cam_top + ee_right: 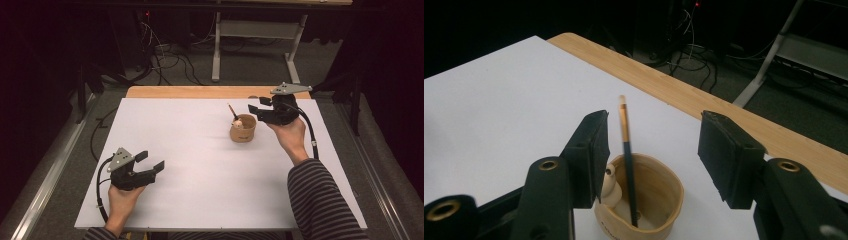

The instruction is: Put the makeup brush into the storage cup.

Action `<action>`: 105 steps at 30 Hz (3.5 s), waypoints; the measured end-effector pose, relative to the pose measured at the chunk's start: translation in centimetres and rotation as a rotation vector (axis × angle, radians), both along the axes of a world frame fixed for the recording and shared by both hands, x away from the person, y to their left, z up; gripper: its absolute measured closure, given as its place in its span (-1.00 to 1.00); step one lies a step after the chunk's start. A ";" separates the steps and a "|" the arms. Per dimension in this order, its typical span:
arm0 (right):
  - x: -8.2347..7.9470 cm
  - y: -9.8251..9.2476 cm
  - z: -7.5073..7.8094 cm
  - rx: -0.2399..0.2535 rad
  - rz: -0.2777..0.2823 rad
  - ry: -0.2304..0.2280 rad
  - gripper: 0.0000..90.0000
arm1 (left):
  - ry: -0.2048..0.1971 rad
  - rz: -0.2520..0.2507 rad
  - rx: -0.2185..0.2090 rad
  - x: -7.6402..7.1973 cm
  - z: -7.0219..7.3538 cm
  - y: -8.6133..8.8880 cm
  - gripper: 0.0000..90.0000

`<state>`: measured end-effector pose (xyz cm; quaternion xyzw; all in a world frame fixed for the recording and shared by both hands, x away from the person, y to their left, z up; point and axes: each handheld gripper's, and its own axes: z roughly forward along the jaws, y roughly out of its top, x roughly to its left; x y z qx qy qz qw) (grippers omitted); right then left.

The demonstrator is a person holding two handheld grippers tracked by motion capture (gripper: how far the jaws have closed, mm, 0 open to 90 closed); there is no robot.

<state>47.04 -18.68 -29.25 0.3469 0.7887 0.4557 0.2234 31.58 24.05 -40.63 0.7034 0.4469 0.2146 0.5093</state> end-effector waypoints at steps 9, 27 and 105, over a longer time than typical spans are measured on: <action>-0.7 -0.6 -0.1 0.022 0.013 -0.004 0.06 | -0.001 -0.004 -0.002 0.0 0.0 0.0 -0.44; -2.2 -1.1 -0.2 0.049 0.048 -0.022 0.06 | 0.001 -0.005 -0.004 0.0 0.0 -0.1 -0.44; -8.8 -5.8 -2.1 0.141 0.094 -0.071 0.00 | -0.001 -0.013 -0.002 0.0 0.0 -0.3 -0.43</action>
